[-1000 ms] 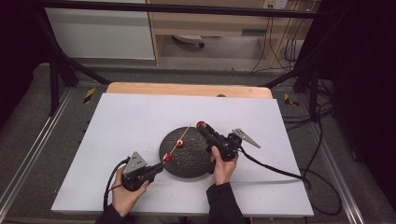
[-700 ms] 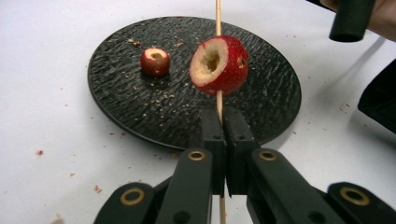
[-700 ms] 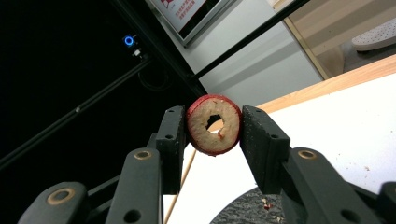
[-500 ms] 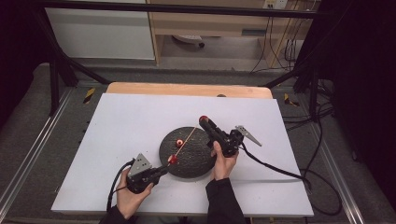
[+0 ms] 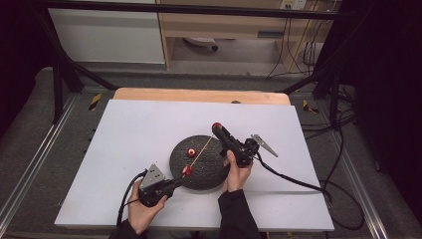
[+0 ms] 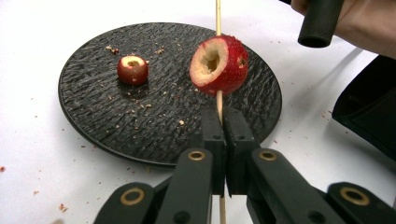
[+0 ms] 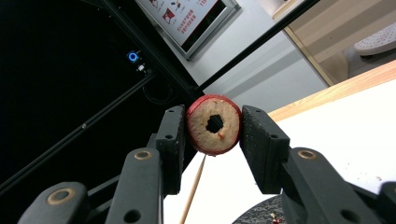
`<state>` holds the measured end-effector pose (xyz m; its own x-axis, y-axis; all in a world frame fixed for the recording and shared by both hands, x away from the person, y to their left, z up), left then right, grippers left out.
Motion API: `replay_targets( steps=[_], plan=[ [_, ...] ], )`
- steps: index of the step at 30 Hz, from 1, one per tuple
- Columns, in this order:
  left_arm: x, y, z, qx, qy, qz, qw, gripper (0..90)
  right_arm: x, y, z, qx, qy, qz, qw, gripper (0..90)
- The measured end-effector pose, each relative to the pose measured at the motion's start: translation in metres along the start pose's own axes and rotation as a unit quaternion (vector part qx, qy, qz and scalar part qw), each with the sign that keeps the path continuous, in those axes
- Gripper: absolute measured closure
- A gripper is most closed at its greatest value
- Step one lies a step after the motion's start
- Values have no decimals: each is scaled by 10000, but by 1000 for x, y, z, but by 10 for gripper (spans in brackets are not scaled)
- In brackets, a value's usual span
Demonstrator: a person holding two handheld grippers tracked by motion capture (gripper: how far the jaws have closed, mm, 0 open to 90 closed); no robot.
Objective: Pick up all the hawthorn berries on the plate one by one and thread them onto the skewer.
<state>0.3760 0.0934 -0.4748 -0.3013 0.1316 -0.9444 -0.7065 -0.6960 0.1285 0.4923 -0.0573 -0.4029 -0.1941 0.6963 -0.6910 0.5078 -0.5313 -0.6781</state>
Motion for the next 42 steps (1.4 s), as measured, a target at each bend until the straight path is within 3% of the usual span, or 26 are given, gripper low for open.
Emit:
replay_targets(
  steps=[20, 24, 29, 42],
  plan=[
    [-7, 7, -13, -163, 201, 238, 9994, 882, 8, -1, 1, -77, -57, -115, 9999, 616],
    [-5, 7, -17, -165, 89, 291, 9994, 884, 9, -1, 2, -66, -32, -109, 9999, 617],
    [-5, 9, -18, -156, 166, 318, 9992, 885, 8, -1, 3, -58, -38, -96, 9999, 617],
    [-7, 17, -22, -182, 309, 450, 9983, 884, 5, -1, -1, -53, 312, -322, 9990, 620]
  ],
)
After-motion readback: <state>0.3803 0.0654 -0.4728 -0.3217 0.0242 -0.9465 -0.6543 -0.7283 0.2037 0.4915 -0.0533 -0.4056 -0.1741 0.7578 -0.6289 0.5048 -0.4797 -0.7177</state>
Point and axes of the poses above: each handheld gripper's, and its own axes: z roughly backward along the jaws, x roughly out of its underside, y roughly to its right, the point moved 10 cm from there along -z, roughly forward along the jaws, and after that the axes turned 11 degrees about y, right-handed, at the moved point
